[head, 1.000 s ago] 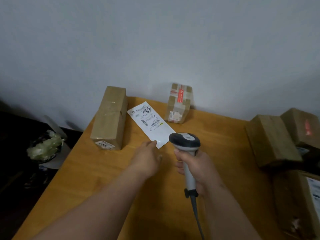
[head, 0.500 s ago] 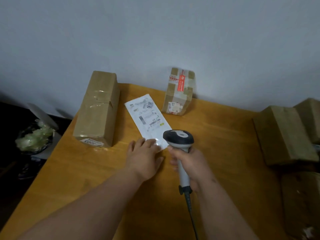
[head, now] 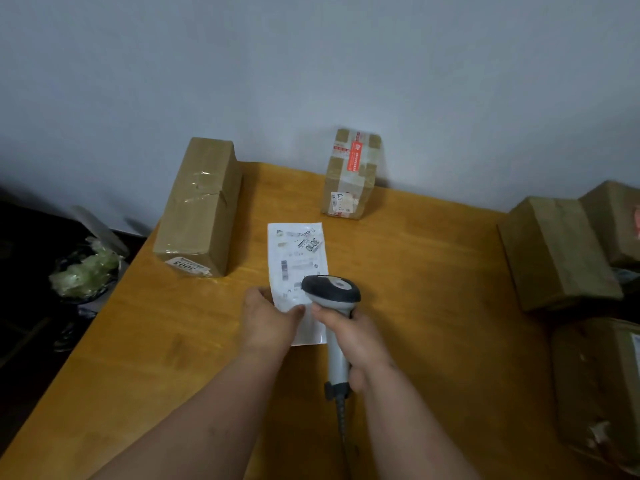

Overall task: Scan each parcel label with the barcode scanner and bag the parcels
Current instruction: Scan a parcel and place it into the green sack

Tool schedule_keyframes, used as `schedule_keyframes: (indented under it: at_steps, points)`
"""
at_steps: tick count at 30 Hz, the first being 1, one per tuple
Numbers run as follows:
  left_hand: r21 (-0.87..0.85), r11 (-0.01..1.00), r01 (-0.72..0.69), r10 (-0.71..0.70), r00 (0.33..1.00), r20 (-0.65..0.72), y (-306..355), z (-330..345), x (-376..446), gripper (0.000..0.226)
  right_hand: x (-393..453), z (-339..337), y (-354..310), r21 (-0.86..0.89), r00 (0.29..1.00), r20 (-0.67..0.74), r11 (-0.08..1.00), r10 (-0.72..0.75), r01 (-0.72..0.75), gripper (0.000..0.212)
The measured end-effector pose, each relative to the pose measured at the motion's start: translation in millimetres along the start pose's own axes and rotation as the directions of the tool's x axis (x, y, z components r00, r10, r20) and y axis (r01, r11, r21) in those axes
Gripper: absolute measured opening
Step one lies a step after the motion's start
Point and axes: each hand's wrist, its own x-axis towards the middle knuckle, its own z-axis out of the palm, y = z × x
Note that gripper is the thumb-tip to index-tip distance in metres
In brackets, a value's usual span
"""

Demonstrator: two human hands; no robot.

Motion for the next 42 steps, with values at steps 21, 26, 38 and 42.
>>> schedule_keyframes:
  at_steps: [21,26,38,42]
  points:
    - [-0.583,0.811,0.044,0.024,0.994,0.109,-11,-43,-115,0.011,-148,-52,11,-0.150,0.969,-0.040,0.960,-0.246,0.237,0.014]
    - [-0.609,0.793,-0.013,0.090,0.991,0.096,-3,-61,-134,0.009,-186,-45,2,-0.213,0.953,-0.004,0.932,-0.303,0.295,0.010]
    - [-0.624,0.781,-0.037,0.143,0.983,0.119,-9,-101,-172,0.008,-255,-21,11,-0.312,0.918,-0.072,0.883,-0.390,0.350,0.012]
    - [-0.634,0.772,-0.048,0.167,0.977,0.130,-12,-111,-186,0.009,-277,-15,17,-0.295,0.900,-0.062,0.870,-0.430,0.395,0.032]
